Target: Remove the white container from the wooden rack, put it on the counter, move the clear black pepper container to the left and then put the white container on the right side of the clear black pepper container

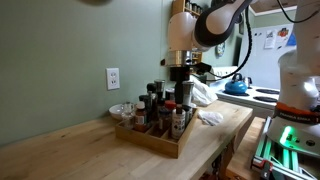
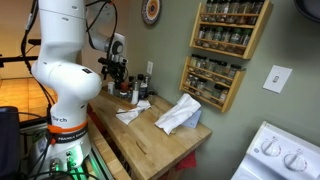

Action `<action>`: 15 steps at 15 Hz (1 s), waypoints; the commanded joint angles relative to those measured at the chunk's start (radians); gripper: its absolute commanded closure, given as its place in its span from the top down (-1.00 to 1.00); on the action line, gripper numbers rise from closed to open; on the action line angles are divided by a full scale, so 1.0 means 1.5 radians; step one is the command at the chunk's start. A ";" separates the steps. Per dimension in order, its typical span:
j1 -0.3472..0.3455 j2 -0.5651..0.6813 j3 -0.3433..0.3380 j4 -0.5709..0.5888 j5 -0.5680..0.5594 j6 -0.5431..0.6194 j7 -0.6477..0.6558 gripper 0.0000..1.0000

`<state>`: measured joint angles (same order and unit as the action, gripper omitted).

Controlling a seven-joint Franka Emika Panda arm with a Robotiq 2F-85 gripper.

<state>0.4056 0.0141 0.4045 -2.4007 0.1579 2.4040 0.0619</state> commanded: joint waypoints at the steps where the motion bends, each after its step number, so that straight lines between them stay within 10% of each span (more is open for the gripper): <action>1: 0.000 0.006 -0.001 -0.015 -0.014 0.032 0.018 1.00; 7: -0.002 0.015 -0.001 -0.020 -0.010 0.044 0.013 0.75; 15: -0.003 0.020 -0.003 -0.019 -0.009 0.050 0.012 -0.20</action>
<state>0.4014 0.0411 0.4002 -2.4141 0.1579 2.4532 0.0621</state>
